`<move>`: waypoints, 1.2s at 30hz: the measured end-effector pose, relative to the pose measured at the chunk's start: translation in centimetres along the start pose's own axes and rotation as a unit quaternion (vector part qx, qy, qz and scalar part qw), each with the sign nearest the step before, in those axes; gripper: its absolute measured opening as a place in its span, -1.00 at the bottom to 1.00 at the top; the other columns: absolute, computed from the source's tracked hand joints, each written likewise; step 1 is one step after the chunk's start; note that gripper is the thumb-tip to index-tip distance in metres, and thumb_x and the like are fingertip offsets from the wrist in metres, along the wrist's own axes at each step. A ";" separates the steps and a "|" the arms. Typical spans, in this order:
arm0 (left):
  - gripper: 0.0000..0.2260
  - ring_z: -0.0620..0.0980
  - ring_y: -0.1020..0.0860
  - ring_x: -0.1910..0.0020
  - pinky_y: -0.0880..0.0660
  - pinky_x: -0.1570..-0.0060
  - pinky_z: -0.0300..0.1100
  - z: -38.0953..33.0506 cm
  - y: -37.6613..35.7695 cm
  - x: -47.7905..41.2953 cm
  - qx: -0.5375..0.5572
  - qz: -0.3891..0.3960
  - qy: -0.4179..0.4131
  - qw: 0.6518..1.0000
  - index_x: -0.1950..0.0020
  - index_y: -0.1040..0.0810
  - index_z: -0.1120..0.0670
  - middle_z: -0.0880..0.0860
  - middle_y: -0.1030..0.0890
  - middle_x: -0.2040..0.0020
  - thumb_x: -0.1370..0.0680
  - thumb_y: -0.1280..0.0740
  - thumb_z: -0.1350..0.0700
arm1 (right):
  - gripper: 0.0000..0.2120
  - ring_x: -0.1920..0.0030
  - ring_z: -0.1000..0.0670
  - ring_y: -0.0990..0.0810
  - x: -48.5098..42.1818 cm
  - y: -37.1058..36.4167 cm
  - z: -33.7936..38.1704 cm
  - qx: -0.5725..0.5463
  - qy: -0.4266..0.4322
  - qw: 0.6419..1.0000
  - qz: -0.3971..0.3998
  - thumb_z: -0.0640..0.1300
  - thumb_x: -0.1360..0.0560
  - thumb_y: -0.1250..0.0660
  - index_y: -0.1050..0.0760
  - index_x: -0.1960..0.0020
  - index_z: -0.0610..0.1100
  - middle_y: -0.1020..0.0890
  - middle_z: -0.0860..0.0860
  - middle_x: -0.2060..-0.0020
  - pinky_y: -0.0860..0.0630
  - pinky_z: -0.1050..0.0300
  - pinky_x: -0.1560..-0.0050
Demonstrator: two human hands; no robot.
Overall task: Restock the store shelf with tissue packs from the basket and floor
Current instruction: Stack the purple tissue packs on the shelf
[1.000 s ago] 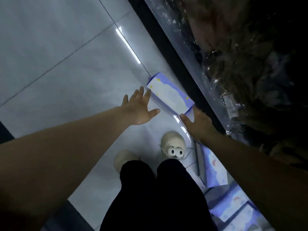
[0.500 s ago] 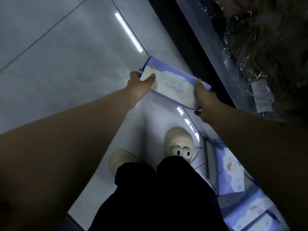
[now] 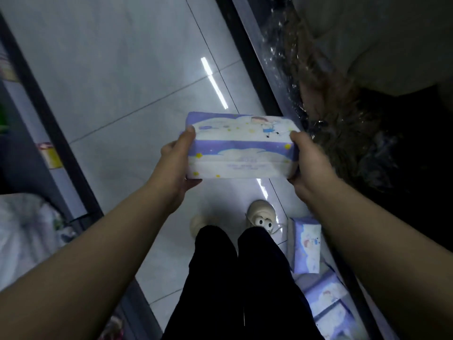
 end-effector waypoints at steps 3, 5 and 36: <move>-0.81 -0.06 -0.53 0.16 -0.48 0.17 -0.12 -4.3 3.2 6.4 0.015 -0.010 -0.017 1.000 -0.17 -0.46 -0.04 -0.06 -0.56 0.05 -0.59 -0.23 -0.04 | -0.22 -0.04 -0.19 -0.67 6.8 -2.2 4.1 0.043 0.024 0.998 0.027 0.13 -0.12 -0.47 -0.48 -0.27 -0.18 -0.67 -0.15 -0.07 -0.59 -0.22 -0.10; -0.83 -0.05 -0.49 0.16 -0.47 0.12 -0.10 -7.3 5.5 10.4 0.022 -0.012 -0.042 0.999 -0.17 -0.46 -0.03 -0.03 -0.53 0.05 -0.59 -0.22 0.02 | -0.43 0.14 -0.06 -0.68 11.5 -4.1 7.4 0.076 0.059 0.994 0.056 0.04 -0.30 -0.42 -0.48 -0.24 -0.18 -0.68 -0.08 0.03 -0.61 0.02 0.05; -0.23 -0.05 -0.53 -0.17 -0.47 -0.19 0.00 -14.7 32.9 67.9 0.267 -0.480 -0.445 0.707 -0.29 -0.26 -0.03 -0.09 -0.50 -0.19 -0.17 -0.36 -0.31 | -0.62 -0.07 0.02 -0.60 74.0 -30.2 21.0 0.284 0.405 0.602 0.626 0.08 -0.56 -0.31 -0.28 -0.27 -0.02 -0.56 0.03 -0.14 -0.52 0.08 0.06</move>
Point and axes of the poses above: each hand's wrist, its own x-axis away from the middle knuckle, its own y-axis out of the back of the hand, z = x × y, the point moved 7 cm from there along -x, towards the middle knuckle
